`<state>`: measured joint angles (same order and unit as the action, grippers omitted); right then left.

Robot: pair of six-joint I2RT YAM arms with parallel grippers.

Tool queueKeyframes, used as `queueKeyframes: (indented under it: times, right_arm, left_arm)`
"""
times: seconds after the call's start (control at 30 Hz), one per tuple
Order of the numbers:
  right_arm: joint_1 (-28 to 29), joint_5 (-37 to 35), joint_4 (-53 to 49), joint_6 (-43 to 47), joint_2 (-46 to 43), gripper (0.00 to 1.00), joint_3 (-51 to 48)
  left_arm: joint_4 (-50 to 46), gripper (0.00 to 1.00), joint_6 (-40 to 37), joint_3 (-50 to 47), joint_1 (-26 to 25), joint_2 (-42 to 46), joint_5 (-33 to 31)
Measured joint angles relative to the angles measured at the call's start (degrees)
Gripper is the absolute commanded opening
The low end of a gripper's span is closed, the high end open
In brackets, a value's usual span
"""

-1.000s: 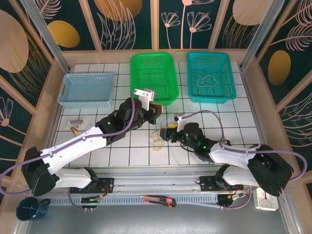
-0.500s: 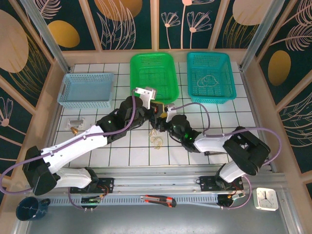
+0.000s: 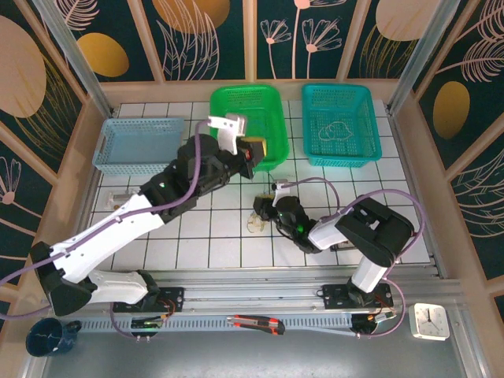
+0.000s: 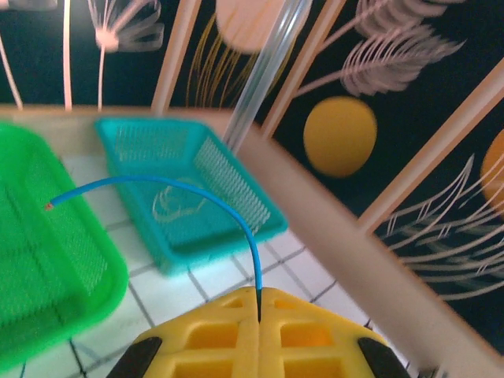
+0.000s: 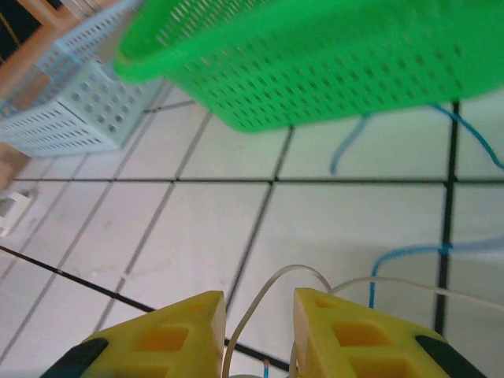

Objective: Untangle the cables

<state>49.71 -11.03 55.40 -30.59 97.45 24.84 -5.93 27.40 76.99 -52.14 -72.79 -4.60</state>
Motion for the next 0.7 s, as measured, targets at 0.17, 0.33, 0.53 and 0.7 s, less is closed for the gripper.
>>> queueKeyframes:
  times: [0.17,0.33,0.53,0.7]
  right_arm:
    - [1.05,-1.18,0.17,-2.03,1.11,0.29,-2.27]
    - [1.77,-1.6,1.42,-3.3,1.11,0.36,-2.97]
    - [2.1,-1.29,-0.55,-4.37,-0.55,0.56,-3.13]
    - [2.32,-0.92,-6.34,-4.0,-6.6,0.64,-2.27]
  left_arm:
    - [-0.2,0.0,-2.89,10.16,0.0,-0.04,-1.9]
    - [-0.57,0.0,-6.05,14.82,0.02,-0.79,-4.55]
    - [-3.54,0.0,-8.52,14.86,3.06,-2.19,-6.78]
    - [-3.82,0.0,-9.2,11.69,9.55,-1.73,-8.37]
